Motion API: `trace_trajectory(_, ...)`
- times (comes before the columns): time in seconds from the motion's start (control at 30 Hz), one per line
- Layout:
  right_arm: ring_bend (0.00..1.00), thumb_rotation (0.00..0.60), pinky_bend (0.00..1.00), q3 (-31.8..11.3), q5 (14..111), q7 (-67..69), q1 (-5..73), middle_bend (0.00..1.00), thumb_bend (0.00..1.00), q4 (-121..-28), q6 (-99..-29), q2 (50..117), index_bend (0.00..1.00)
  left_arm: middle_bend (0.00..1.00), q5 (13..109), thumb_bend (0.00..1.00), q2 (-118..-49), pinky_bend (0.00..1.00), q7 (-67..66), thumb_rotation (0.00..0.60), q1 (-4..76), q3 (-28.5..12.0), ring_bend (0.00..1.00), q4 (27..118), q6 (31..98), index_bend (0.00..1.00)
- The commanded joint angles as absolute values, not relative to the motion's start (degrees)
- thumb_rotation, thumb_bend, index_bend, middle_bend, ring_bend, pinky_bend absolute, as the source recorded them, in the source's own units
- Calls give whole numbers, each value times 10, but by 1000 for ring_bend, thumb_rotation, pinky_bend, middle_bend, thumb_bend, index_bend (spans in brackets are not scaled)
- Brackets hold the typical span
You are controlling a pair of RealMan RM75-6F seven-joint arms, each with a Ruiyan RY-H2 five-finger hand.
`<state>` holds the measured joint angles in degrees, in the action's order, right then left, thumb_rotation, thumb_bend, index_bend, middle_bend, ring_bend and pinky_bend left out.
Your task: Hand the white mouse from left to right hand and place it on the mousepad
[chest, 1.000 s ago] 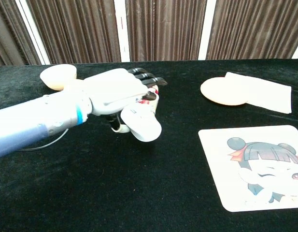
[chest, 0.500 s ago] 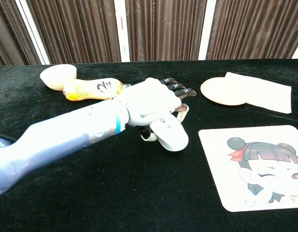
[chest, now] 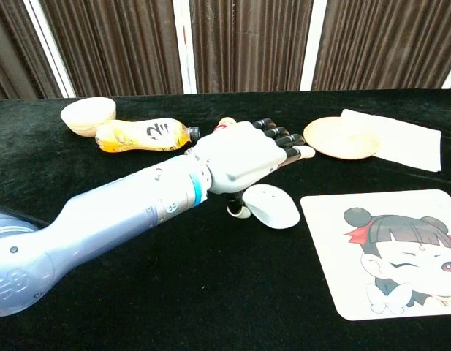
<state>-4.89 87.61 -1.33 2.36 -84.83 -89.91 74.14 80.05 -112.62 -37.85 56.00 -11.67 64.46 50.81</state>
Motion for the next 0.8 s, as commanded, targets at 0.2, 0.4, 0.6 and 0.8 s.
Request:
trace_trajectory(0.2,0,600,0,-45,882,-16,24,0,91,-847,-900,743,122,0,799,125,-1089,0,-390,600,531,-101,0,688,545,2)
trace_trajectory(0.4,0,600,0,-43,884,-21,24,0,88,-844,-901,747,122,0,809,124,-1010,0,-363,600,469,-78,0,777,618,0)
trace_trajectory(0.6,0,600,0,-39,891,-29,23,0,87,-846,-904,750,123,0,834,120,-900,0,-330,600,378,-27,0,879,718,0)
trace_trajectory(0.8,0,600,0,-33,902,-39,23,0,45,-853,-907,753,122,0,857,96,-811,0,-296,600,290,26,0,948,815,0)
